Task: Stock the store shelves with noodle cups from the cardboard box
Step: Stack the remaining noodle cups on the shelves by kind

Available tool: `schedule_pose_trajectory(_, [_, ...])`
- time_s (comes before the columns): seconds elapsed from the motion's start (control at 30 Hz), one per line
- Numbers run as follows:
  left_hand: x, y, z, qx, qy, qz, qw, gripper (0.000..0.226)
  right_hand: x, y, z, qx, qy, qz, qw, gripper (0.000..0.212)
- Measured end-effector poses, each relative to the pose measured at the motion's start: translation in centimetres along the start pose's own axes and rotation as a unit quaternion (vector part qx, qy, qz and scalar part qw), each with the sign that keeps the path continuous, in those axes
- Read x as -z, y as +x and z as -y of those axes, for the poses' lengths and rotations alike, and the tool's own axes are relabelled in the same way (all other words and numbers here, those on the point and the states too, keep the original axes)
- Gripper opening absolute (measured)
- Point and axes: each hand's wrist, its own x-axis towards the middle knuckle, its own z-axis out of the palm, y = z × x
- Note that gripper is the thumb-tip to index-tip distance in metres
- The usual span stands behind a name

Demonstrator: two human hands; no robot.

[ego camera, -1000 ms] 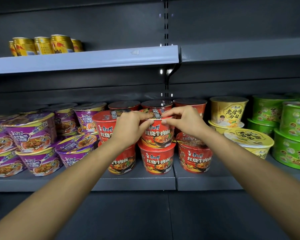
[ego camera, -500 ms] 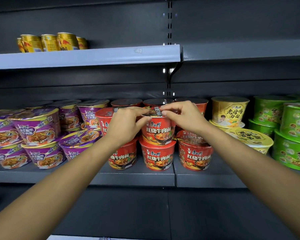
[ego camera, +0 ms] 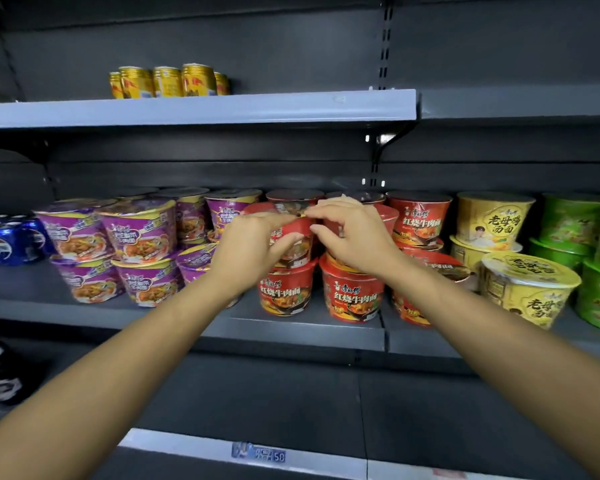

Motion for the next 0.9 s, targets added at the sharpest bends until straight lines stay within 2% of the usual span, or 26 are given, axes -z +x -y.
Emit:
schedule_pose_trajectory(0.17, [3.0,-3.7,2.5,-0.014,-0.012,0.022,1.0,0.038,-2.6,-0.5,5.2,-0.012,0.017,0.014,1.0,0.027])
schedule_pose_trajectory(0.33, [5.4,-8.6,7.1,-0.017,0.019,0.118,0.993,0.048,-6.7,-2.7,11.1,-0.045,0.052,0.069,0.995,0.03])
schedule_pose_trajectory(0.4, [6.4,-11.2,8.7,-0.014,0.014,0.151,0.988,0.046,-8.7,-4.0,13.2,-0.076,0.069,0.11,0.989,0.031])
schedule_pose_trajectory(0.47, [7.1,-14.0,10.2,-0.004,0.008,0.175,0.985,0.042,-10.7,-5.4,15.1,-0.102,0.087,0.158,0.978,0.031])
schedule_pose_trajectory(0.63, [8.7,-20.8,13.9,0.018,0.021,0.249,0.968,0.051,-16.2,-8.3,19.5,-0.137,0.103,0.272,0.947,0.03])
schedule_pose_trajectory(0.9, [8.3,-30.0,20.6,0.127,-0.001,0.305,0.944,0.053,-25.9,-12.2,24.7,-0.165,0.165,0.392,0.89,0.026])
